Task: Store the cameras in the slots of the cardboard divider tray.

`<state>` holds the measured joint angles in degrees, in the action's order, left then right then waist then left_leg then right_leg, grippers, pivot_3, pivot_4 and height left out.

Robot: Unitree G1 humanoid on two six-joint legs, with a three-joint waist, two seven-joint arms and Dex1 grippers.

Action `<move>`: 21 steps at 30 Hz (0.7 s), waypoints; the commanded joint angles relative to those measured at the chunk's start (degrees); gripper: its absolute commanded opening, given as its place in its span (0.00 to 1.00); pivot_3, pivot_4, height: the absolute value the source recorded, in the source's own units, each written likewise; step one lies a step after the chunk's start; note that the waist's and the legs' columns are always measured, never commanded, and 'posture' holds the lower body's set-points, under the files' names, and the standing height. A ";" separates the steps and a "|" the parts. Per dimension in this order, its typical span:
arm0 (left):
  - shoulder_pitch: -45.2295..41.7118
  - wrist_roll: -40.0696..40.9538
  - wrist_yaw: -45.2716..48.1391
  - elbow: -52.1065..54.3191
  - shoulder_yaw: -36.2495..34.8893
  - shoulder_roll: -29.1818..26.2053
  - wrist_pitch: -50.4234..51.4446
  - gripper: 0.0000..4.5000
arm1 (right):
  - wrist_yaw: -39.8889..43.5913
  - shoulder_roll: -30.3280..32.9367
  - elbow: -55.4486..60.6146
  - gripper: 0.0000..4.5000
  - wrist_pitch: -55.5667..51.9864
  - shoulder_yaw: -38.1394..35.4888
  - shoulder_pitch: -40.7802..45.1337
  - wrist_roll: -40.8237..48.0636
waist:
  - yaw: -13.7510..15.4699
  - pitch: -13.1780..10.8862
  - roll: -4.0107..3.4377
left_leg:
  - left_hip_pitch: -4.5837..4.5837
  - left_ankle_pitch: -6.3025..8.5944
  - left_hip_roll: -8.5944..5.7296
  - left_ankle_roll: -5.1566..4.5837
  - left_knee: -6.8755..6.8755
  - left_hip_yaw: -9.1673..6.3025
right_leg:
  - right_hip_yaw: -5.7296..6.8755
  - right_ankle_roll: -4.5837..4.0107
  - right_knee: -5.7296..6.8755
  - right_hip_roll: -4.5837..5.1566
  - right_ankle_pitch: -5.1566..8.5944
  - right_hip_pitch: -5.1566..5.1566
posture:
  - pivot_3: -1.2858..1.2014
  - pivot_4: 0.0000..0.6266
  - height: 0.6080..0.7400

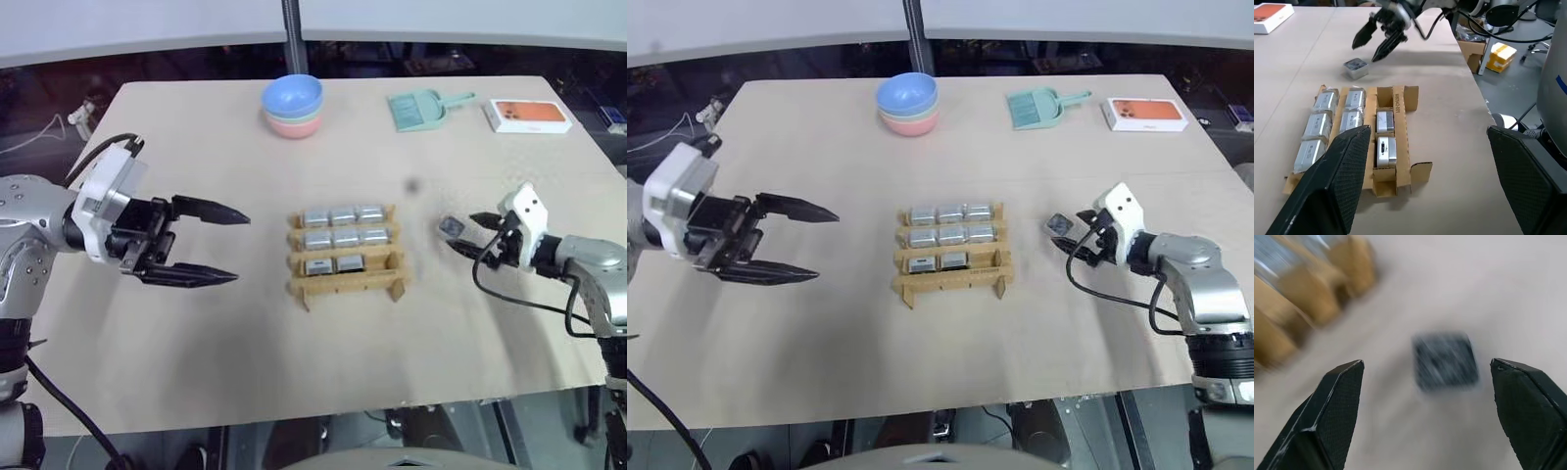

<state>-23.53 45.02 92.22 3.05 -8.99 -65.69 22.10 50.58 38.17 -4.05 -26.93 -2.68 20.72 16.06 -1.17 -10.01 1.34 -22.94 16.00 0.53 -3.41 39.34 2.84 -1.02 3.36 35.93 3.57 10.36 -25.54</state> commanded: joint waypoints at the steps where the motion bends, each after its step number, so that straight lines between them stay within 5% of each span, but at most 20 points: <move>1: -0.87 0.52 0.28 -0.24 -0.82 -0.48 -0.43 0.88 | -0.97 -0.73 -3.09 0.91 4.27 0.50 2.80 -1.87 | 0.01 -0.01 -0.01 | 0.00 0.00 0.01 0.00 0.00 0.00 | 0.00 0.00 0.00 0.00 0.00 -0.01 | 0.52 0.24 1.00; 10: 0.57 0.54 0.28 0.34 -2.10 -1.16 -0.11 0.88 | -0.66 -2.23 -9.17 0.91 7.92 1.49 4.67 -3.23 | 0.37 -0.01 -0.01 | -0.04 0.00 0.01 0.00 0.00 -0.06 | -0.03 0.00 -0.01 0.01 0.00 -0.02 | 0.52 0.24 1.00; 15: 0.34 -0.16 0.28 0.11 -2.65 -0.70 -0.44 0.88 | -0.50 -2.32 -9.42 0.41 8.84 1.22 3.94 -3.65 | 0.34 0.00 -0.01 | -0.02 0.00 0.02 0.00 0.01 -0.07 | -0.04 0.00 0.00 0.00 0.00 -0.02 | 0.52 0.24 1.00; 21: -0.67 -3.65 -5.83 -0.63 -0.96 1.27 2.82 0.88 | -4.33 -2.52 -6.72 0.40 15.62 1.49 3.94 -7.14 | 0.36 -0.01 -0.01 | -0.02 0.00 0.01 0.00 0.01 -0.07 | -0.04 0.00 0.00 0.00 0.00 -0.02 | 0.52 0.24 1.00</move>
<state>-23.50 42.56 89.56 2.60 -9.58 -65.02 23.56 48.59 35.49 -13.67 -16.39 -0.44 23.91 10.79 -0.82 -10.02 1.33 -22.96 16.00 0.54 -3.41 39.34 2.76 -1.07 3.37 35.93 3.58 10.35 -25.56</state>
